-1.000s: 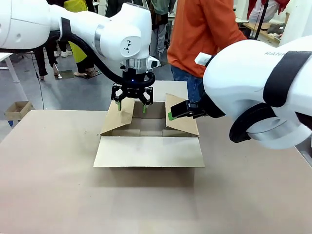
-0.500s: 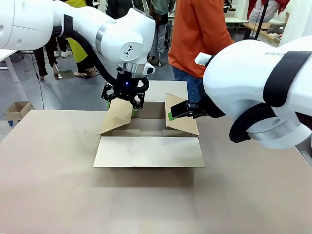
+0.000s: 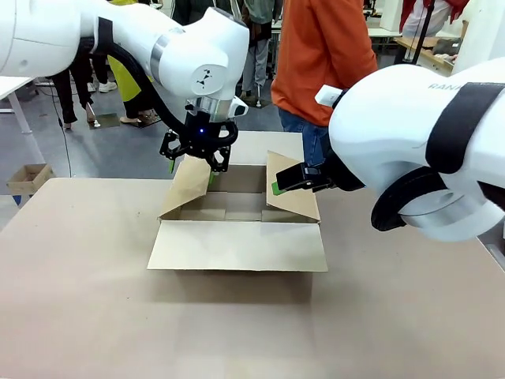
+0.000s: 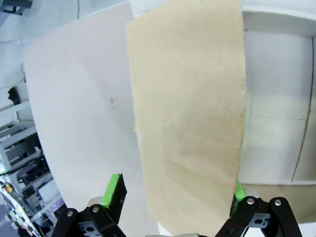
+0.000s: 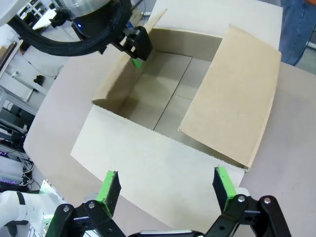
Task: Pack the gift set into the box.
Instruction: Place both hands on the side flaps of the Package Box and spread them outward.
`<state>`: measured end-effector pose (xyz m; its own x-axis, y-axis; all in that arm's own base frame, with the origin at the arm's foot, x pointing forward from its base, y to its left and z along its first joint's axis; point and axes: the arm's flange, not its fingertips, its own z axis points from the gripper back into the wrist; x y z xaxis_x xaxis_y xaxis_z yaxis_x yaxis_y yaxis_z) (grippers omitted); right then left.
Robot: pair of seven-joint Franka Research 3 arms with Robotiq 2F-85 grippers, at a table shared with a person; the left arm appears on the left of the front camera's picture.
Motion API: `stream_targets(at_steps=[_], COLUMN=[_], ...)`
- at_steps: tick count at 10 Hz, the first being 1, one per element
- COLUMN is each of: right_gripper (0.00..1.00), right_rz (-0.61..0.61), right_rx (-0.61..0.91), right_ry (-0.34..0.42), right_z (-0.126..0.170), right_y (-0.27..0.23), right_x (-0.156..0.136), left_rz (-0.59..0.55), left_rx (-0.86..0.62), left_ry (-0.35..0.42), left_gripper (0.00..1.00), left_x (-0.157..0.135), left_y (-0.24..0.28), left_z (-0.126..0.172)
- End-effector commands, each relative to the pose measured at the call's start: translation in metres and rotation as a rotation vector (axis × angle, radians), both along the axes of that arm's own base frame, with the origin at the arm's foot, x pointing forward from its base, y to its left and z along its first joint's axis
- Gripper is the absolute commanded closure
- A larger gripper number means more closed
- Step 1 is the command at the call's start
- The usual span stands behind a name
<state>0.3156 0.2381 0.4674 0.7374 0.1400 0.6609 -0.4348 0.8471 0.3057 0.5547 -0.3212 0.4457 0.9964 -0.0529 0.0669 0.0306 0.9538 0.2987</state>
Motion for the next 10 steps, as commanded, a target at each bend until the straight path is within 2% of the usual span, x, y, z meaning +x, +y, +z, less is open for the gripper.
stream_targets(at_steps=[1,3,5,6,8,10], right_gripper=[0.00,0.00,0.00,0.00,0.00,0.00], right_rz=[-0.003,-0.003,-0.003,-0.003,-0.003,-0.003], right_rx=[-0.001,-0.001,-0.001,-0.001,-0.001,-0.001], right_ry=[0.013,0.013,0.013,0.013,0.013,0.013], right_z=[0.007,0.007,0.007,0.007,0.007,0.007], right_y=[-0.002,-0.002,-0.002,-0.002,-0.002,-0.002], right_x=[0.001,0.001,0.001,0.001,0.001,0.001], left_rz=[0.053,0.100,0.134,0.145,0.145,0.100], left_rx=[0.023,-0.005,-0.091,-0.144,-0.257,-0.397], left_ry=[-0.090,-0.136,-0.119,-0.134,-0.129,-0.105], left_gripper=[0.00,0.00,0.00,0.00,0.00,0.00], left_x=[-0.014,-0.017,-0.018,-0.023,-0.030,-0.028], left_y=[0.027,0.050,0.084,0.104,0.146,0.181], left_z=[0.009,0.026,0.035,0.042,0.050,0.043])
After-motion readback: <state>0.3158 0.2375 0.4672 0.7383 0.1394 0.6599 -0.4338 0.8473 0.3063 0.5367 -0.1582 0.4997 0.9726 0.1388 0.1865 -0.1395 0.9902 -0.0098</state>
